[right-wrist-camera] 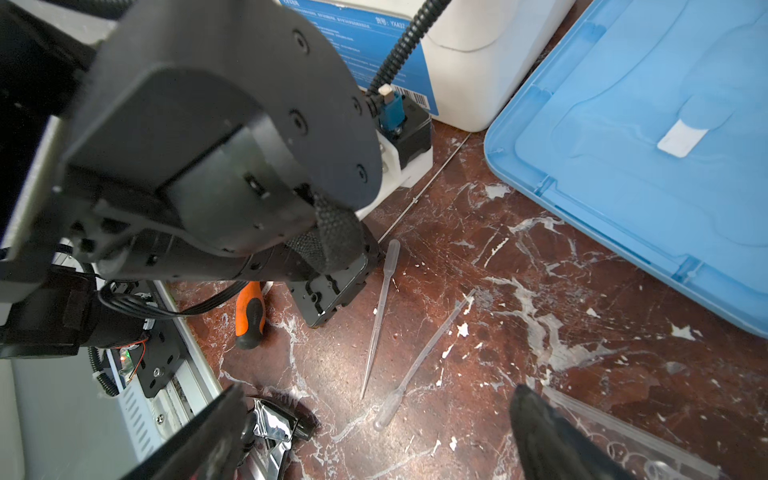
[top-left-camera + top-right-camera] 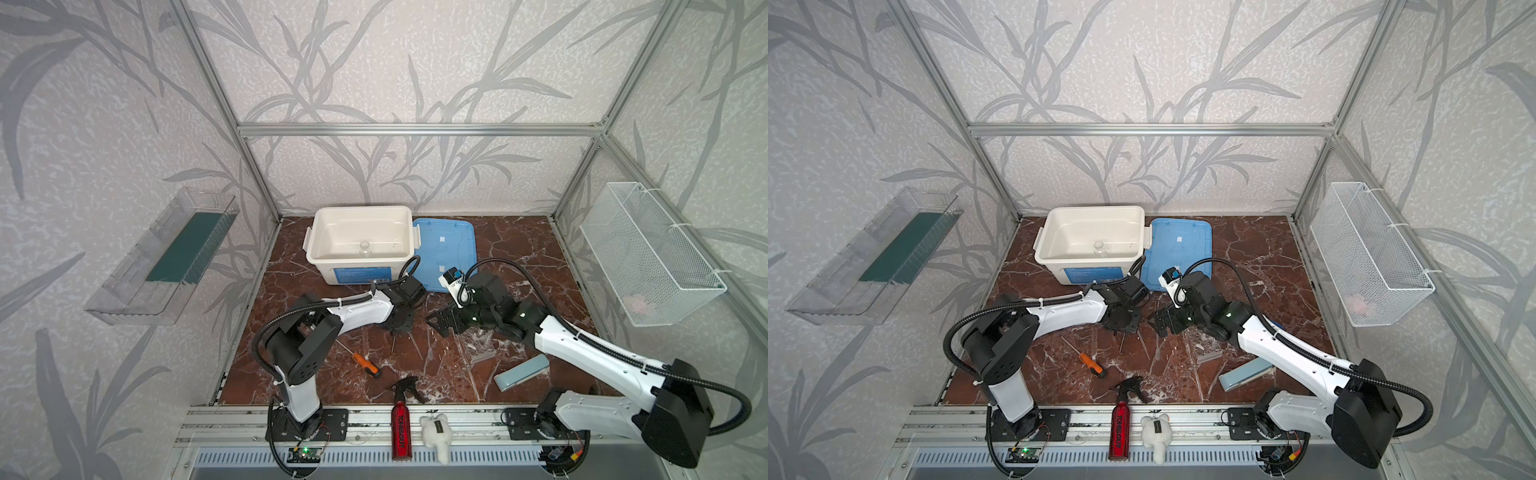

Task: Organize the chemistry lab equipment
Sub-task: 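Close the left gripper on the thin metal rod, then lift the rod over the bin with left gripper while right gripper reaches the bin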

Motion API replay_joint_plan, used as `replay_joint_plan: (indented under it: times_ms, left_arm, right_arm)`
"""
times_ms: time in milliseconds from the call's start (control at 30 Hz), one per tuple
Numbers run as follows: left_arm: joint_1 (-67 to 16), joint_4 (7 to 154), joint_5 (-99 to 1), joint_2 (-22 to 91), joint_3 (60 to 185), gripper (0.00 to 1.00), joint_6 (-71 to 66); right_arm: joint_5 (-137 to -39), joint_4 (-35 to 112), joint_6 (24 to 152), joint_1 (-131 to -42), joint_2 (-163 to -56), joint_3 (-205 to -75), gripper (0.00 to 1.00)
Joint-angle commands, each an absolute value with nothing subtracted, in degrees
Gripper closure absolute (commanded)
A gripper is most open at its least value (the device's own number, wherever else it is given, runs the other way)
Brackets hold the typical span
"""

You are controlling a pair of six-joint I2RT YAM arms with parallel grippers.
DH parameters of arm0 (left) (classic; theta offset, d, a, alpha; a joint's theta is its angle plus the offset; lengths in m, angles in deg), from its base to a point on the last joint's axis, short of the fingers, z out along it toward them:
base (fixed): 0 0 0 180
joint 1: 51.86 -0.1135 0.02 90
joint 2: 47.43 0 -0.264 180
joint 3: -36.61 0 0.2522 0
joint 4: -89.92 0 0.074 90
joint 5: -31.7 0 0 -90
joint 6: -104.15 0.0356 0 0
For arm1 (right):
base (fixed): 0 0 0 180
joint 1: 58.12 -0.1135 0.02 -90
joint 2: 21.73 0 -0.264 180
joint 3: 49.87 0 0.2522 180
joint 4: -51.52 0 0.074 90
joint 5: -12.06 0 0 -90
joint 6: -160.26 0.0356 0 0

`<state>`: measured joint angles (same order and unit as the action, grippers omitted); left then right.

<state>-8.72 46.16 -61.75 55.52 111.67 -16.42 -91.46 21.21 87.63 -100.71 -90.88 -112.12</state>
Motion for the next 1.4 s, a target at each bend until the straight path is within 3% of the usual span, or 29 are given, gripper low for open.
replay_joint_plan:
  times_ms: [0,167,567,933,1133,1367]
  left_arm:
    - [-8.43,45.88,-61.9,58.98,111.28,0.77,-16.44]
    - [-8.42,44.06,-64.93,58.51,110.28,0.8,-16.35]
    - [-8.44,41.03,-66.85,51.8,108.09,1.0,-16.78]
    - [-8.43,31.42,-72.16,42.66,111.5,1.0,-7.18]
    - [-8.44,26.12,-65.27,37.98,114.03,1.0,2.95]
    - [-8.62,26.67,-64.1,32.5,117.12,1.0,11.39]
  right_arm:
    - [-90.5,22.22,88.11,-100.83,-89.41,-111.44,0.03]
    - [-90.33,22.62,88.13,-100.83,-89.41,-111.12,0.03]
    - [-90.27,23.94,88.72,-100.83,-89.68,-110.65,0.04]
    - [-88.3,23.77,88.06,-100.83,-87.55,-111.08,0.04]
    - [-85.97,23.79,86.64,-100.83,-86.18,-111.22,0.03]
    - [-84.03,25.03,85.4,-100.75,-83.89,-112.6,0.03]
